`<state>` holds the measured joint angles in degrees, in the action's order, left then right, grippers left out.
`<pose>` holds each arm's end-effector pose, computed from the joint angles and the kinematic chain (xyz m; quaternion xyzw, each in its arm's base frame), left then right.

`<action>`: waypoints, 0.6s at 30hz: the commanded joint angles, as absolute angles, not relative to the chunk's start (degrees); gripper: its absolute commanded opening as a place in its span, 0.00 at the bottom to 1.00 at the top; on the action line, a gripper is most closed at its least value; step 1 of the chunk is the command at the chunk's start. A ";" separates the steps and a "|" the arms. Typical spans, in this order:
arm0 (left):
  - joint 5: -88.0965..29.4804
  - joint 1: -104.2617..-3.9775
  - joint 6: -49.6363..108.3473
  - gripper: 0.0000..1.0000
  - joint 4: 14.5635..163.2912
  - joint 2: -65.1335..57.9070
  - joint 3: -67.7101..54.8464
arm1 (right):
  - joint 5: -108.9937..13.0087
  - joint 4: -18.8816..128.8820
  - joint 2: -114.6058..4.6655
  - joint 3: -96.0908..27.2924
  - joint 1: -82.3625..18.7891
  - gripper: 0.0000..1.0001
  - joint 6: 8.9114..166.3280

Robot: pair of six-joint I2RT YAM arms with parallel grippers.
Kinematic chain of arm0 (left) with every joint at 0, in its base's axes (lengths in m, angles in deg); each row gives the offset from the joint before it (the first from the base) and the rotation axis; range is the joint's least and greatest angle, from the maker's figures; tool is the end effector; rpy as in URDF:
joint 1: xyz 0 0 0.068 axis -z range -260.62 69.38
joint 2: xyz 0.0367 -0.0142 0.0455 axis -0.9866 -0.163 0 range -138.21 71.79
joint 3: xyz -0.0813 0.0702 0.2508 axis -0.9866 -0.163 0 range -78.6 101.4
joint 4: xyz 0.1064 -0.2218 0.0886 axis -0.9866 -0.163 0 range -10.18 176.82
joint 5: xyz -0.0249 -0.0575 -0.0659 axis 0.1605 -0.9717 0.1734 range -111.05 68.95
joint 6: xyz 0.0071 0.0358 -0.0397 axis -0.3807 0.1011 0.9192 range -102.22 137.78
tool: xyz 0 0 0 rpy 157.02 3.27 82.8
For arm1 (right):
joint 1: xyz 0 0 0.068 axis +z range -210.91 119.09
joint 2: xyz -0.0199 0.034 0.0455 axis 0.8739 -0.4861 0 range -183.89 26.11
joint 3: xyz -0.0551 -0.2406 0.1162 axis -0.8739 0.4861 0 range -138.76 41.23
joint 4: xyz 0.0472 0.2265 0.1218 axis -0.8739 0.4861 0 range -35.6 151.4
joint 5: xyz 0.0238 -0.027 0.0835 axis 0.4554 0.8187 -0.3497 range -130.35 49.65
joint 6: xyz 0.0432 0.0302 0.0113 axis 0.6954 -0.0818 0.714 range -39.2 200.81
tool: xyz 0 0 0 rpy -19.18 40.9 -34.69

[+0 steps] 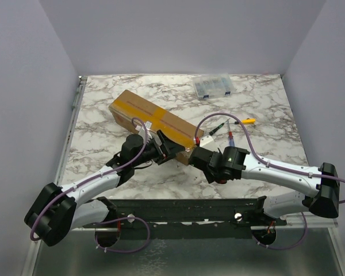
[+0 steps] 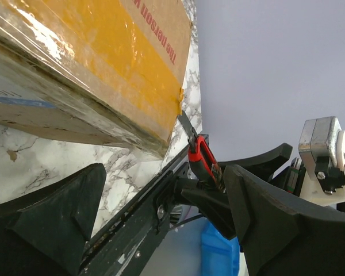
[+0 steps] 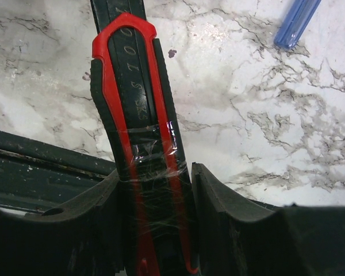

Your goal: Unpack the express box

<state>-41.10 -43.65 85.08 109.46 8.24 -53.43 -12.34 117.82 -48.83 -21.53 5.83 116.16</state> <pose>0.1806 -0.1511 0.2155 -0.1040 0.7853 -0.5544 0.2552 0.1061 0.2046 0.2732 -0.2312 0.9350 -0.0563 0.2632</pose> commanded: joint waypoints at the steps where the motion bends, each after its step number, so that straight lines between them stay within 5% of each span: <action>1: -39.49 -42.92 85.88 0.92 112.44 6.89 -52.57 | -10.82 119.50 -48.91 -23.45 6.82 0.00 116.91; 18: -37.68 -40.99 87.98 0.90 117.25 2.47 -51.56 | -9.15 116.25 -50.23 -23.33 9.05 0.00 113.57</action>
<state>-39.72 -41.68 86.64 113.33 3.92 -52.97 -11.36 118.24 -49.96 -21.90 7.60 115.22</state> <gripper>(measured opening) 0.911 0.464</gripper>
